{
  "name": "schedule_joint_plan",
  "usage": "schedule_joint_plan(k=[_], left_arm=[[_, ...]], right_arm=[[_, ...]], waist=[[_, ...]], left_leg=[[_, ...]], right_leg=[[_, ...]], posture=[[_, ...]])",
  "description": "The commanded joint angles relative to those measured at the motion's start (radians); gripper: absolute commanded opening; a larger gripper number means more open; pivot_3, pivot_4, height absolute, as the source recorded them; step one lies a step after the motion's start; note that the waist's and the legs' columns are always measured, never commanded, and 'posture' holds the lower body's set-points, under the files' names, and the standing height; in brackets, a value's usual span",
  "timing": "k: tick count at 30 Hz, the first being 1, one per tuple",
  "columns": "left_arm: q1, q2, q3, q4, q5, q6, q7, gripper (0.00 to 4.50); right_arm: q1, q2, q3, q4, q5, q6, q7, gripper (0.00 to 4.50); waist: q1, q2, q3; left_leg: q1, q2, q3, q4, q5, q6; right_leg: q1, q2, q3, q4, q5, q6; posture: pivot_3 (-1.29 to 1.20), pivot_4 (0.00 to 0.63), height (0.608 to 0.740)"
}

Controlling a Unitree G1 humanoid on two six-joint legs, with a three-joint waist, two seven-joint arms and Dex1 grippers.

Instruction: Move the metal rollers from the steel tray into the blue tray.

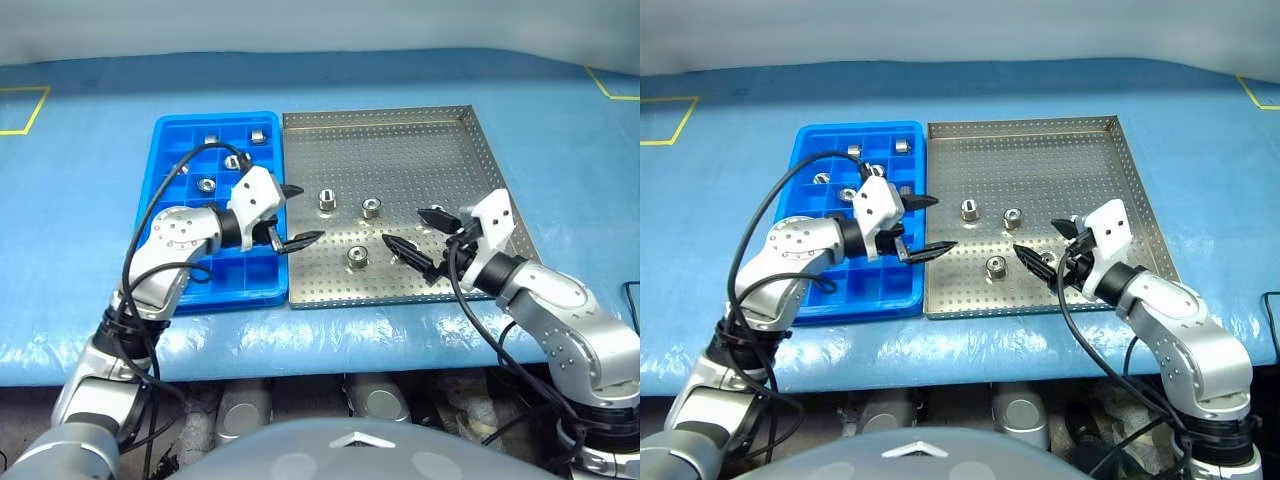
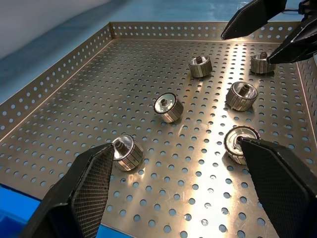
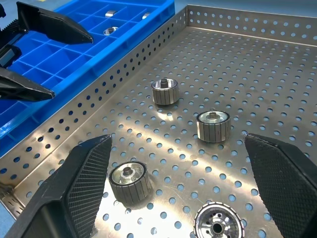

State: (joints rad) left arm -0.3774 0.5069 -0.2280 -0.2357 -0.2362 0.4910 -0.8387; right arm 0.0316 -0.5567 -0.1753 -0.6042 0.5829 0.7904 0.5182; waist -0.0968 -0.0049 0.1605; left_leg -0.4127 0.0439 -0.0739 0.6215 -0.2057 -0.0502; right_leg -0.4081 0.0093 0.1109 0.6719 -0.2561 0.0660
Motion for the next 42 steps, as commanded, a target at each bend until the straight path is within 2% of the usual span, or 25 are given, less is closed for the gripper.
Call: schedule_joint_plan(k=[1,33,42], left_arm=[[0.004,-0.007,-0.003,-0.011,0.006,-0.022,0.005,4.43],[-0.004,-0.044,-0.035,-0.026,0.014,0.0,0.037,4.43],[-0.071,-0.123,-0.209,0.069,0.081,0.008,0.001,4.43]], right_arm=[[-0.001,-0.012,-0.002,-0.029,-0.006,-0.018,-0.007,4.49],[0.014,-0.007,-0.004,-0.007,-0.046,-0.044,-0.029,4.49],[-0.004,0.015,0.013,0.005,-0.056,-0.055,-0.033,4.49]], waist=[[-0.001,0.0,0.0],[-0.014,0.0,0.0],[-0.013,0.0,0.0]], left_leg=[[0.0,0.0,0.0,0.0,0.0,0.0],[0.0,0.0,0.0,0.002,0.0,0.0],[0.0,-0.001,0.0,0.004,0.0,0.0]], right_leg=[[0.0,0.0,0.0,0.0,0.0,0.0],[0.0,0.0,0.0,0.002,0.0,0.0],[0.001,0.0,0.0,0.002,0.0,0.001]], posture=[[-0.12,0.15,0.74],[-0.13,0.15,0.74],[-0.12,0.15,0.74]])
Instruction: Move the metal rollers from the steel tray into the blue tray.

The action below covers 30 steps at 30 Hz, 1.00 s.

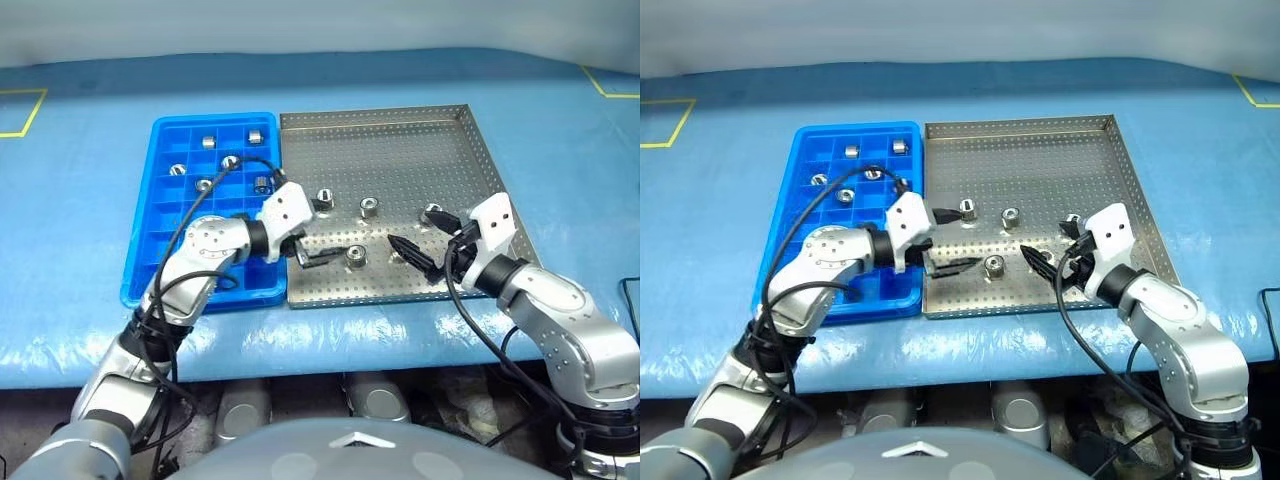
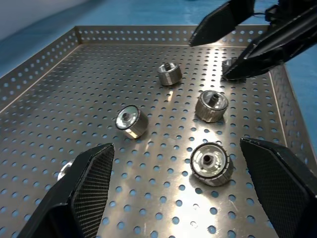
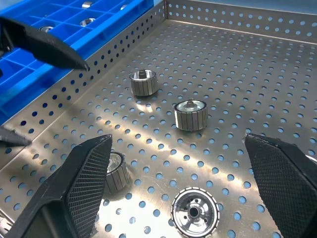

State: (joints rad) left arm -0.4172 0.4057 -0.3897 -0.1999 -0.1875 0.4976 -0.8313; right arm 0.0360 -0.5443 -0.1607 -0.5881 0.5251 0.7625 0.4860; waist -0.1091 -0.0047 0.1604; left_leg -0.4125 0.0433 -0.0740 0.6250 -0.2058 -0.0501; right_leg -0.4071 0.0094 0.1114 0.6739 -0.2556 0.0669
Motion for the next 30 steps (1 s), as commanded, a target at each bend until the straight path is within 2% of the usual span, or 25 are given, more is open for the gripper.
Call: schedule_joint_plan(k=[1,9,12,18,27,30], left_arm=[[-0.039,-0.032,-0.062,0.05,0.041,0.0,-0.008,4.43],[-0.105,-0.109,-0.144,0.237,0.167,0.019,0.061,4.43],[-0.114,-0.138,-0.145,0.283,0.194,0.019,0.089,3.84],[-0.098,-0.167,-0.108,0.264,0.165,-0.001,0.079,1.85],[-0.076,-0.166,-0.058,0.217,0.144,-0.005,0.068,1.85],[-0.062,-0.152,0.025,0.155,0.106,0.019,0.086,1.85]], right_arm=[[-0.009,0.005,0.001,-0.01,-0.001,-0.028,-0.002,4.49],[-0.003,0.016,-0.006,-0.012,-0.008,-0.048,-0.012,4.49],[0.009,0.019,-0.009,-0.019,-0.009,-0.054,-0.016,4.5],[0.018,0.025,-0.004,-0.018,-0.015,-0.065,-0.025,4.5],[-0.004,0.026,0.015,0.011,-0.03,-0.077,-0.02,4.5],[-0.012,0.023,0.022,0.015,-0.032,-0.082,-0.016,4.5]], waist=[[-0.001,0.0,0.0],[-0.013,0.0,0.0],[-0.016,0.0,0.0],[-0.02,0.0,0.0],[-0.023,0.0,0.0],[-0.024,0.0,0.0]], left_leg=[[0.0,0.0,0.0,0.0,0.0,0.0],[0.0,0.0,0.0,0.001,0.0,0.0],[0.0,0.0,0.0,0.001,0.0,0.0],[0.0,0.0,0.001,0.001,0.0,0.001],[0.0,0.0,0.001,0.001,0.0,0.001],[0.0,0.0,0.002,0.001,0.0,0.001]], right_leg=[[0.0,0.0,0.0,0.0,0.0,0.0],[0.0,0.0,0.0,0.001,0.0,0.0],[0.0,0.0,0.001,0.001,0.0,0.0],[0.0,0.0,0.002,0.001,0.0,0.0],[0.0,0.0,0.002,0.001,0.0,0.0],[0.0,0.0,0.003,0.002,0.0,0.001]], posture=[[-0.12,0.15,0.74],[-0.15,0.15,0.74],[-0.16,0.15,0.74],[-0.16,0.15,0.74],[-0.14,0.15,0.74],[-0.13,0.15,0.74]])
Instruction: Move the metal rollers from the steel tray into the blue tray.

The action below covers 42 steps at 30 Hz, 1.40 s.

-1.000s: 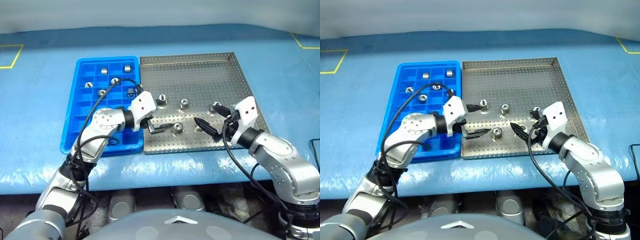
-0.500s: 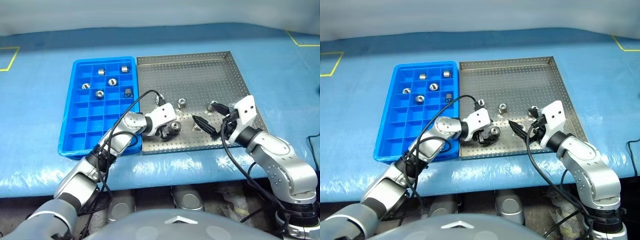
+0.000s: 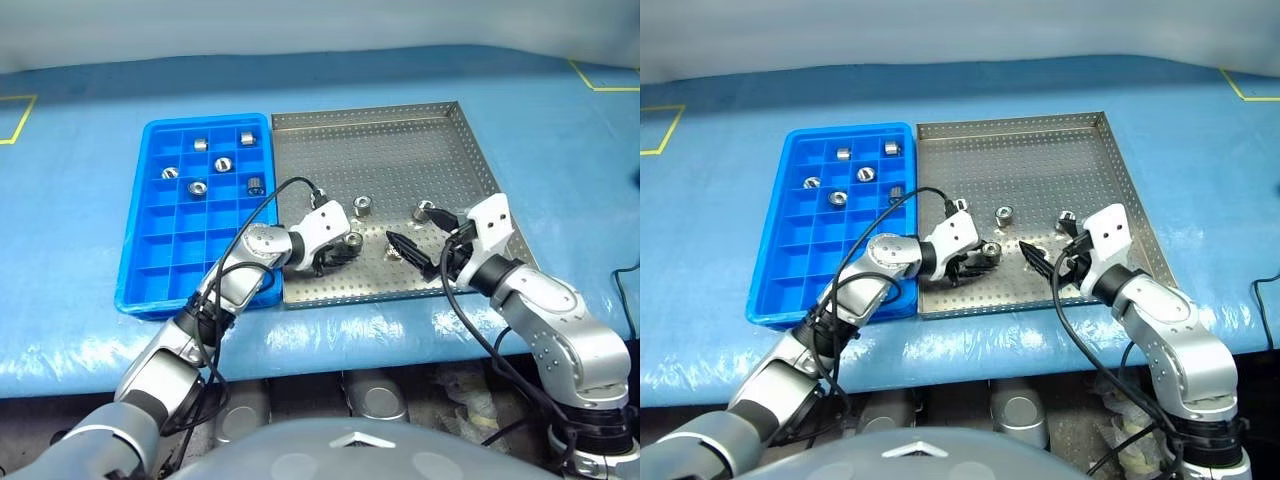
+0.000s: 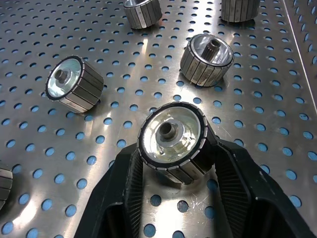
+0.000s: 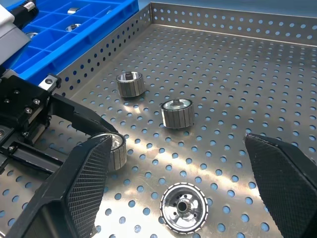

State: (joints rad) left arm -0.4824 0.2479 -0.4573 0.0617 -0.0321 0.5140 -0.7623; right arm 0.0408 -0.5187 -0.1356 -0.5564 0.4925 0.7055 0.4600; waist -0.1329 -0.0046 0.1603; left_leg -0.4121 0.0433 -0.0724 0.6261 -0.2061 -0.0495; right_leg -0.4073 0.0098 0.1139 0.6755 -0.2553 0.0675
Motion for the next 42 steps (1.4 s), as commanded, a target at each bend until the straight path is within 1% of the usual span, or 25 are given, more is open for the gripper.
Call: schedule_joint_plan(k=[1,2,6,10,13,15,18,22,24,27,29,33,38,40,41,42], left_arm=[[0.01,0.02,0.131,-0.137,-0.06,0.016,0.03,1.85],[0.016,0.034,0.16,-0.162,-0.067,0.027,0.04,1.85],[0.08,0.158,0.316,-0.321,-0.089,0.098,0.076,1.85],[0.183,0.295,0.459,-0.466,-0.104,0.167,0.09,1.85],[0.265,0.358,0.545,-0.557,-0.113,0.22,0.112,1.85],[0.334,0.38,0.609,-0.61,-0.12,0.262,0.133,1.85],[0.427,0.388,0.669,-0.664,-0.115,0.305,0.167,1.85],[0.497,0.356,0.721,-0.686,-0.115,0.332,0.227,1.85],[0.49,0.326,0.717,-0.676,-0.108,0.337,0.271,1.85],[0.427,0.255,0.689,-0.632,-0.099,0.337,0.353,1.85],[0.395,0.229,0.664,-0.605,-0.092,0.334,0.381,1.85],[0.371,0.23,0.641,-0.562,-0.071,0.329,0.416,1.85],[0.368,0.251,0.656,-0.534,-0.072,0.322,0.431,1.85],[0.365,0.25,0.675,-0.525,-0.075,0.317,0.444,2.61],[0.362,0.251,0.683,-0.518,-0.075,0.313,0.45,2.88],[0.358,0.251,0.688,-0.511,-0.075,0.306,0.456,3.25]], right_arm=[[-0.017,-0.003,-0.003,-0.018,0.002,-0.025,0.011,4.5],[-0.018,-0.004,-0.004,-0.019,0.003,-0.026,0.011,4.5],[-0.025,-0.003,0.003,-0.03,0.015,-0.022,0.02,4.5],[-0.057,0.002,0.063,-0.031,0.017,-0.017,0.047,4.5],[-0.092,0.012,0.1,-0.001,0.008,-0.024,0.06,4.5],[-0.126,0.021,0.118,0.037,-0.001,-0.03,0.066,4.5],[-0.164,0.024,0.134,0.075,-0.004,-0.04,0.088,4.5],[-0.194,0.023,0.15,0.104,-0.008,-0.045,0.11,4.5],[-0.203,0.026,0.151,0.116,-0.01,-0.045,0.114,4.5],[-0.213,0.033,0.153,0.125,-0.011,-0.044,0.115,4.5],[-0.217,0.035,0.156,0.124,-0.011,-0.042,0.115,4.5],[-0.221,0.034,0.147,0.119,-0.012,-0.042,0.111,4.5],[-0.21,0.036,0.124,0.114,-0.014,-0.039,0.089,4.5],[-0.204,0.036,0.12,0.111,-0.012,-0.036,0.085,4.5],[-0.201,0.036,0.12,0.109,-0.011,-0.036,0.085,4.5],[-0.198,0.036,0.12,0.107,-0.01,-0.037,0.085,4.5]], waist=[[0.0,0.0,0.0],[0.0,0.0,0.0],[-0.001,0.0,0.0],[0.008,0.0,0.0],[0.027,-0.001,0.001],[0.041,-0.002,0.001],[0.065,-0.002,0.001],[0.098,-0.004,0.002],[0.115,-0.004,0.002],[0.133,-0.004,0.002],[0.14,-0.004,0.002],[0.137,-0.004,0.002],[0.134,-0.004,0.002],[0.134,-0.004,0.002],[0.134,-0.004,0.002],[0.134,-0.004,0.002]], left_leg=[[0.0,0.0,0.0,0.0,0.0,0.0],[0.0,0.0,0.0,0.0,0.0,0.0],[0.001,0.001,0.0,-0.001,0.0,0.0],[0.001,0.001,0.0,-0.001,0.0,0.0],[0.0,0.001,0.0,-0.001,0.0,0.0],[0.001,0.001,0.001,-0.001,0.0,0.0],[0.001,0.001,0.0,-0.001,0.0,0.0],[0.0,0.001,-0.001,-0.001,0.0,0.0],[0.001,0.001,-0.001,-0.001,0.0,0.0],[0.0,0.001,-0.001,0.0,0.0,0.0],[0.0,0.001,-0.002,0.0,0.0,0.0],[0.0,0.001,-0.001,-0.001,0.0,0.0],[0.0,0.001,-0.002,-0.003,0.0,0.0],[0.0,0.001,-0.002,-0.003,0.0,0.0],[0.0,0.001,-0.002,-0.003,0.0,0.0],[0.0,0.001,-0.002,-0.003,0.0,0.0]], right_leg=[[0.0,0.0,0.0,0.0,0.0,0.0],[-0.001,0.0,0.0,0.0,0.0,0.0],[-0.001,0.001,0.001,0.001,0.0,0.0],[-0.001,0.001,0.001,0.002,0.0,-0.001],[-0.001,0.0,0.0,0.001,0.0,-0.001],[-0.001,0.0,0.0,0.001,0.0,-0.001],[-0.001,0.0,0.0,0.001,-0.001,-0.001],[-0.001,0.0,-0.002,0.001,-0.001,-0.002],[-0.001,0.0,-0.002,0.001,-0.001,-0.002],[0.0,-0.001,-0.003,0.001,-0.001,-0.002],[0.0,-0.001,-0.003,0.001,-0.001,-0.002],[0.0,0.0,-0.003,0.001,-0.001,-0.002],[-0.001,0.0,-0.004,0.001,-0.001,-0.003],[-0.001,0.0,-0.004,0.001,-0.001,-0.003],[-0.001,0.0,-0.004,0.001,-0.001,-0.003],[-0.001,-0.001,-0.004,0.001,-0.001,-0.003]], posture=[[-0.13,0.15,0.74],[-0.13,0.15,0.74],[-0.09,0.15,0.74],[-0.04,0.15,0.74],[0.03,0.15,0.74],[0.05,0.15,0.74],[0.09,0.15,0.74],[0.13,0.15,0.74],[0.15,0.15,0.74],[0.16,0.15,0.74],[0.16,0.15,0.74],[0.14,0.15,0.74],[0.12,0.15,0.74],[0.12,0.15,0.74],[0.12,0.15,0.74],[0.12,0.15,0.74]])
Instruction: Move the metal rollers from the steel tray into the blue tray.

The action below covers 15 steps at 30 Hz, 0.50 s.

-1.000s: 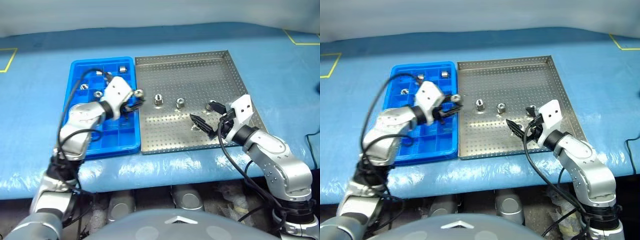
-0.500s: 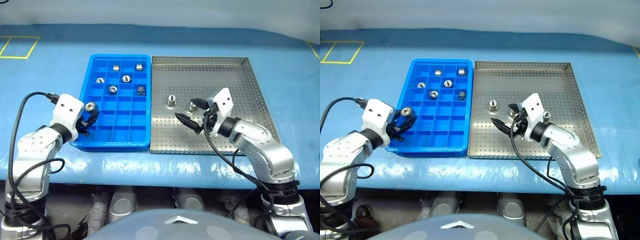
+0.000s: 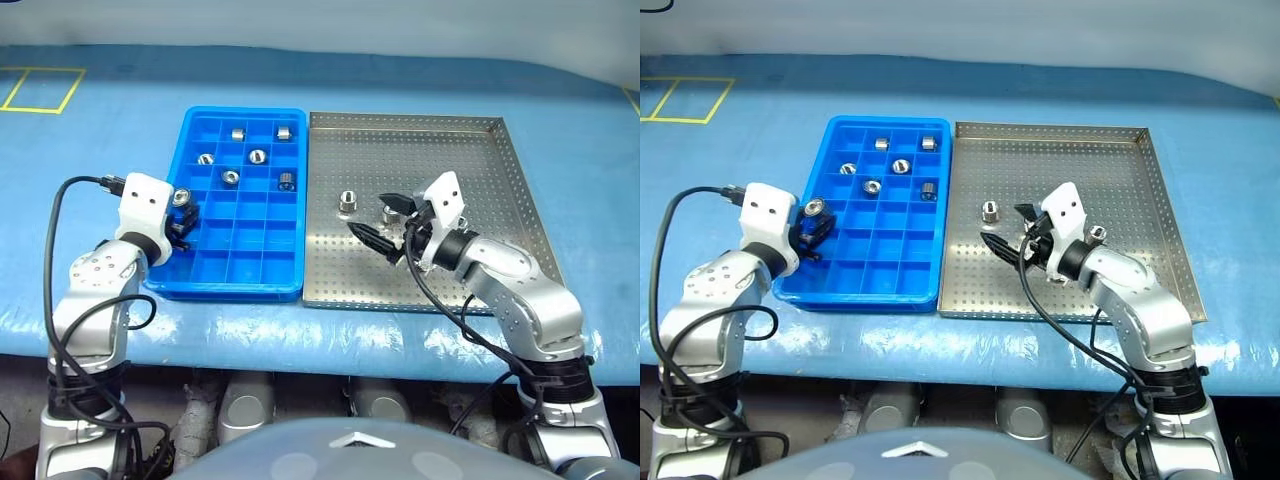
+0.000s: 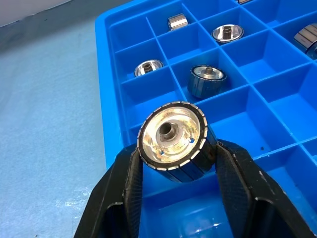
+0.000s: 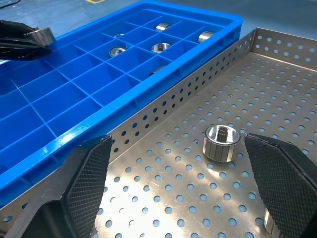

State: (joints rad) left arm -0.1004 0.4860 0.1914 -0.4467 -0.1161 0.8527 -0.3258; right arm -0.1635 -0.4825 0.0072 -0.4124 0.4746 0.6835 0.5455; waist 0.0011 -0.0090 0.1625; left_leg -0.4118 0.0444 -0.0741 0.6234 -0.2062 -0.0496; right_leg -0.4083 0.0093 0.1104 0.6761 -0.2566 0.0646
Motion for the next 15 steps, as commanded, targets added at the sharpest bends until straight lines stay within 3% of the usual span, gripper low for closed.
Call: schedule_joint_plan(k=[1,4,11,15], left_arm=[[-0.032,0.009,0.039,0.002,0.003,-0.035,0.021,3.56],[-0.061,-0.009,0.015,0.007,0.0,-0.034,0.036,4.48],[-0.176,-0.152,-0.068,-0.014,-0.14,-0.069,-0.039,4.48],[-0.337,-0.232,-0.297,0.209,-0.087,-0.134,-0.099,4.48]], right_arm=[[0.009,-0.001,-0.023,-0.038,0.007,-0.015,-0.002,4.5],[0.013,-0.002,-0.023,-0.042,0.005,-0.015,-0.003,4.5],[0.029,-0.009,-0.044,-0.06,0.0,-0.012,-0.023,4.5],[0.049,-0.008,-0.063,-0.078,-0.013,-0.004,-0.061,4.5]], waist=[[0.0,0.0,0.0],[-0.001,0.0,0.0],[-0.003,0.0,0.0],[-0.002,0.0,0.0]], left_leg=[[0.0,0.0,0.0,0.0,0.0,0.0],[0.0,0.0,0.0,0.0,0.0,0.0],[-0.001,-0.001,0.0,0.002,0.0,0.0],[-0.001,-0.001,-0.001,0.004,0.0,0.0]], right_leg=[[0.0,0.0,0.0,0.0,0.0,0.0],[0.0,0.0,0.0,0.0,0.0,0.0],[0.001,0.0,0.0,0.0,0.001,0.001],[0.002,0.0,-0.001,0.0,0.001,0.002]], posture=[[0.11,0.15,0.74],[0.11,0.15,0.74],[0.08,0.15,0.74],[0.03,0.15,0.74]])
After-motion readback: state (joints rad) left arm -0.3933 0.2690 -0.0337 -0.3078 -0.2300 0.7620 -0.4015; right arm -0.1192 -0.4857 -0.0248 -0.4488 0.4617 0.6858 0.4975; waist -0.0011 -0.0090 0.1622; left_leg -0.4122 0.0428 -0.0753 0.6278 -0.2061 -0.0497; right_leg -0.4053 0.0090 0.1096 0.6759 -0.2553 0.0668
